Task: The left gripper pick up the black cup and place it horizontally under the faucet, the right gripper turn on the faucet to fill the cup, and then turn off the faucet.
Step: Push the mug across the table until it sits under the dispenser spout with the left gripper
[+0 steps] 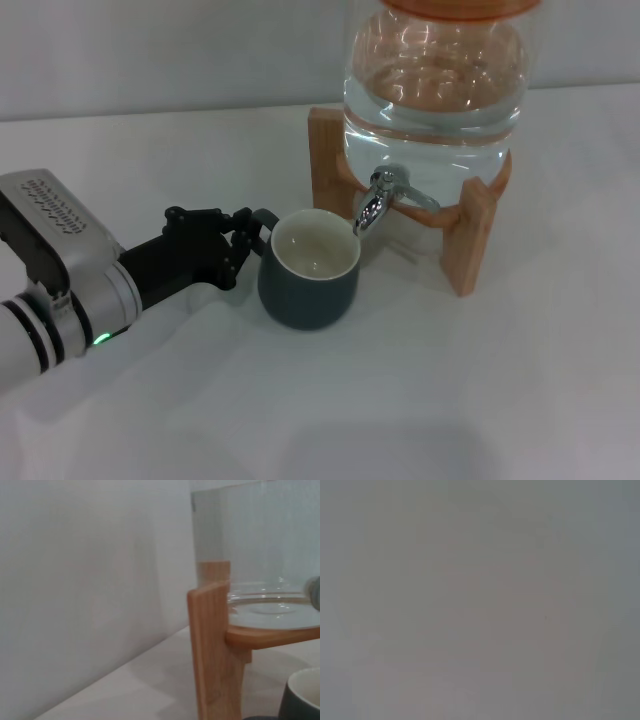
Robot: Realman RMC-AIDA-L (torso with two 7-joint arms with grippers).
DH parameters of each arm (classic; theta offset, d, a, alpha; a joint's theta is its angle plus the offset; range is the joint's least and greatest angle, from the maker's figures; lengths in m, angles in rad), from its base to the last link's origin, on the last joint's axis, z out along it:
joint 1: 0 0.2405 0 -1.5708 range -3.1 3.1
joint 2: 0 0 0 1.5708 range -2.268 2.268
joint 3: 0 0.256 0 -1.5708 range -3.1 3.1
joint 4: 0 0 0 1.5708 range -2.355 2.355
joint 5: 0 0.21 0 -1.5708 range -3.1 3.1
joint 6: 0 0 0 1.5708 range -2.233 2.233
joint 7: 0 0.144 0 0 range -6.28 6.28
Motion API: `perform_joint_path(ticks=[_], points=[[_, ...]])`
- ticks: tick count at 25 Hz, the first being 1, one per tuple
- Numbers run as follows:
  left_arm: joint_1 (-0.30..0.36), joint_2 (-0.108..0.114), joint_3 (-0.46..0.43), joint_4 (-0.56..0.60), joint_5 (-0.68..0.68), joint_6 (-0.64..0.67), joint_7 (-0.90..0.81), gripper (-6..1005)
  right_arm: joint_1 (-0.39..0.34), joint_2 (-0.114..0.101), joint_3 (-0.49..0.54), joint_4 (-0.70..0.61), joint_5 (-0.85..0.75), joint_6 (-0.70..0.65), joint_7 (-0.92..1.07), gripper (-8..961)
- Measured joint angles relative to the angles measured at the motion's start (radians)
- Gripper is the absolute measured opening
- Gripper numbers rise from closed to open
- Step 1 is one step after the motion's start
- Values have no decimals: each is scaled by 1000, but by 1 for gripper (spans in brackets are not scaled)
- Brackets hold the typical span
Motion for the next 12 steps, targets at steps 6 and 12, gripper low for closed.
perform_joint_path(ticks=[6,12], points=[[-3,0,98,8,-84,20,2,108,1,0,0,0,0,0,-1,841],[-3,0,129,9,-121,25,18,108,1,-1,0,0,0,-1,-1,841]])
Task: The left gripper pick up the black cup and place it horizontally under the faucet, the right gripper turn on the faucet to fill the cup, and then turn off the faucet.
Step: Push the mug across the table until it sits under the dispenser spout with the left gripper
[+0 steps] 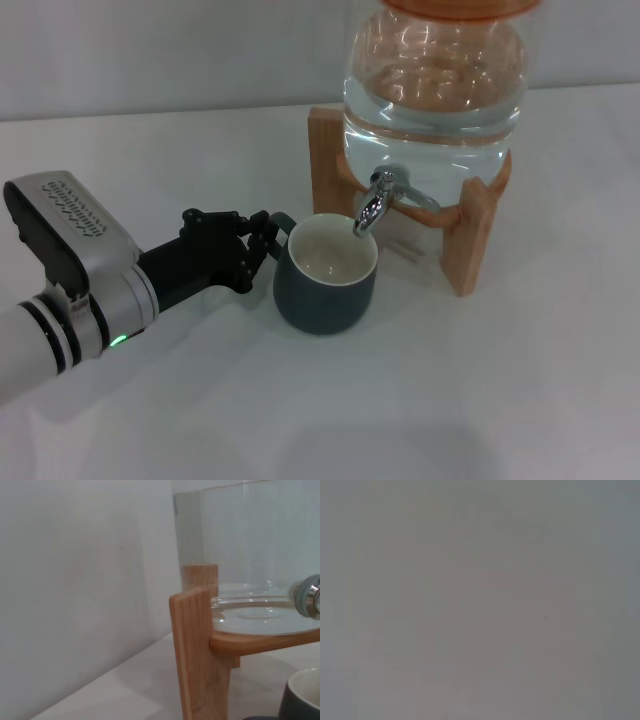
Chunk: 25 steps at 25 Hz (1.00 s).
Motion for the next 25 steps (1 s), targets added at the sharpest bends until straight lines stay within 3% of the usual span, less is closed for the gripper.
perform_joint_path(ticks=[25], points=[[-8,0,15,1,-16,0,6,108,8,-3,-1,0,0,-2,-11,840]])
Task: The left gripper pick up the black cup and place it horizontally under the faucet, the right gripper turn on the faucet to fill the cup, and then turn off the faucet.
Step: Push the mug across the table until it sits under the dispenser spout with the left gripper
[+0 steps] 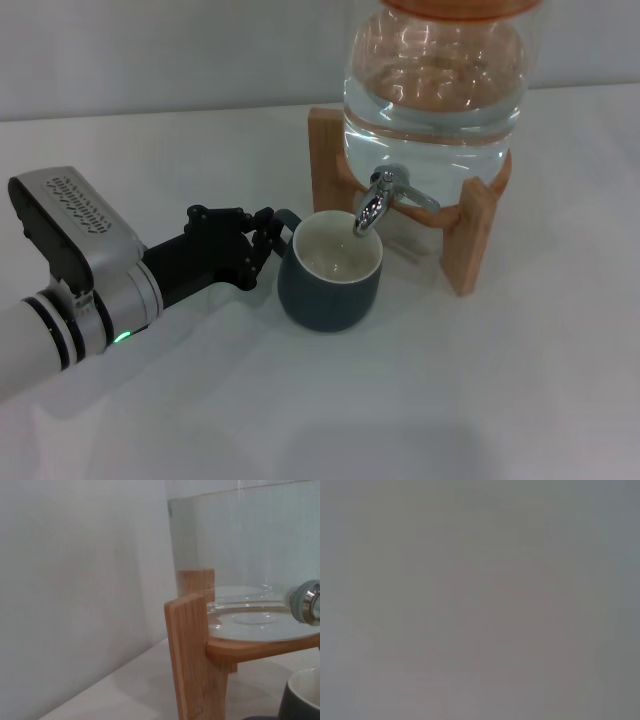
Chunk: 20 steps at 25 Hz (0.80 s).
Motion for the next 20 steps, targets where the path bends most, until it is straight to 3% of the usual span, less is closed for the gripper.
perform_joint_path(ticks=[20], points=[[-15,2,0,-3,-40,16,27,113,1,3,1,0,0,0,0,840]])
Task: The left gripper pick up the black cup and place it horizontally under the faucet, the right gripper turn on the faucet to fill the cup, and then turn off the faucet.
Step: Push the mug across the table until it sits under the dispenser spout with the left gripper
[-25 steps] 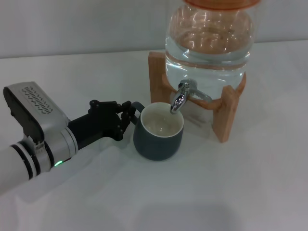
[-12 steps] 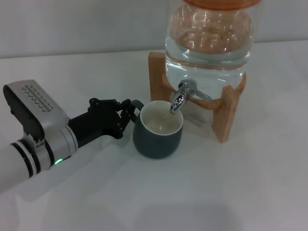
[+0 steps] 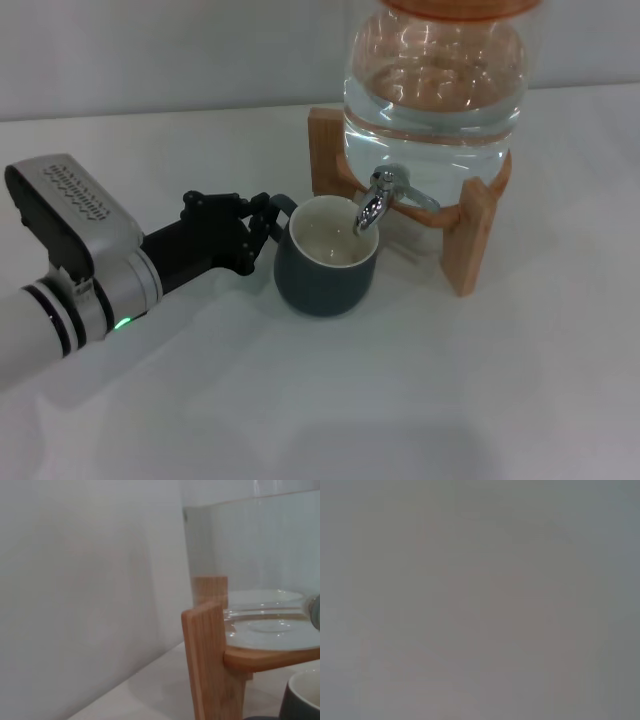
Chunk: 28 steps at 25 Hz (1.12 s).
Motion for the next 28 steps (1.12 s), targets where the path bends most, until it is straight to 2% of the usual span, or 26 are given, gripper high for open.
perform_joint_path(ticks=[9,16,28], points=[[-10,-2,14,0,0,-1,1,133,-5,0,0,0,3,3,0,840],[-11,0,81,4,-60,-3,4,148,-1,-4,0,0,1,1,0,840],[-10,0,84,5,-64,0,12,174,1,-7,0,0,4,0,0,840]])
